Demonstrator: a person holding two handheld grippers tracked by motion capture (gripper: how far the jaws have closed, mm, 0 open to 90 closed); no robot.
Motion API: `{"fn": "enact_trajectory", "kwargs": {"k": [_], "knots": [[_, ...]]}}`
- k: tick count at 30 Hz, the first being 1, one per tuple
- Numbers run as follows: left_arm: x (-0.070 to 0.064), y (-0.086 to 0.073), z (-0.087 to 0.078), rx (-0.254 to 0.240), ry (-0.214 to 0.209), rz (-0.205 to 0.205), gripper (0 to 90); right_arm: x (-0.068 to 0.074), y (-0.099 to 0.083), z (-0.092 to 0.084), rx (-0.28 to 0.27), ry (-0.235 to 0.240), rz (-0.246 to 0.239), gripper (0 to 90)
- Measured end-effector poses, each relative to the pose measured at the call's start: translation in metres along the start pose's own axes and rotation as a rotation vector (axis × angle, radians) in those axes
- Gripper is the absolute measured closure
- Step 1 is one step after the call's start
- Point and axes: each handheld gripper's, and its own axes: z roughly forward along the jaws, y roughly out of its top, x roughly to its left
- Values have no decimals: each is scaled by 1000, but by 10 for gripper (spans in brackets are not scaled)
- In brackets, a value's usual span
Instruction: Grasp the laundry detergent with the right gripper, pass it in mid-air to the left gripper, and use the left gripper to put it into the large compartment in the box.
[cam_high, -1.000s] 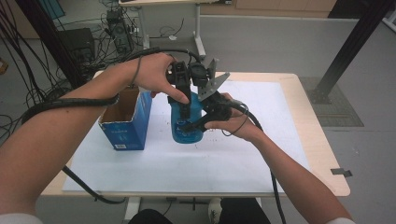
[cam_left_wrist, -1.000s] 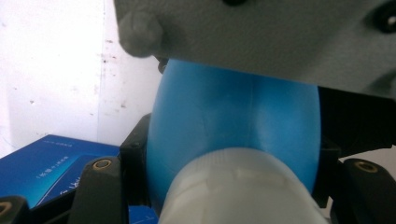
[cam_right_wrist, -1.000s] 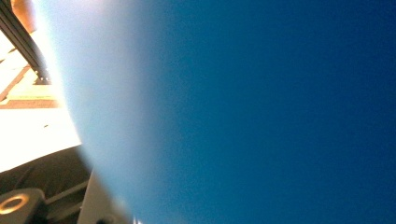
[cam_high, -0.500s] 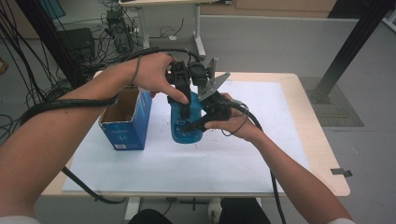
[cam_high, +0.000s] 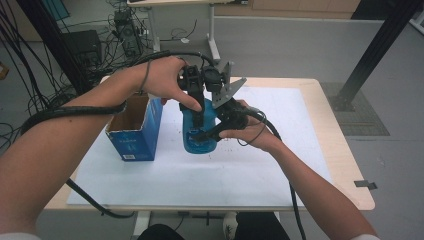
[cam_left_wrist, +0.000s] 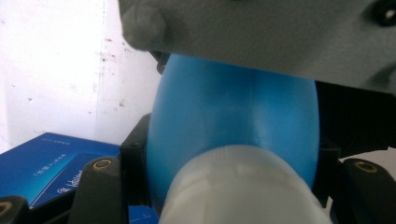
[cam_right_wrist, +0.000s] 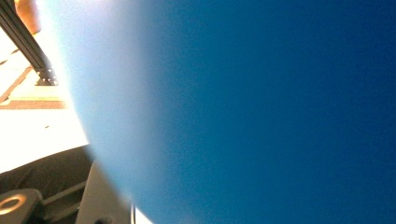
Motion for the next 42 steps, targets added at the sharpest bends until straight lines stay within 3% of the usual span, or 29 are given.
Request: {"fn": "enact_trajectory", "kwargs": {"k": [42], "knots": [[0, -3, -4, -12, 5, -10, 376, -1, 1, -1, -28, 5, 2, 412]]}}
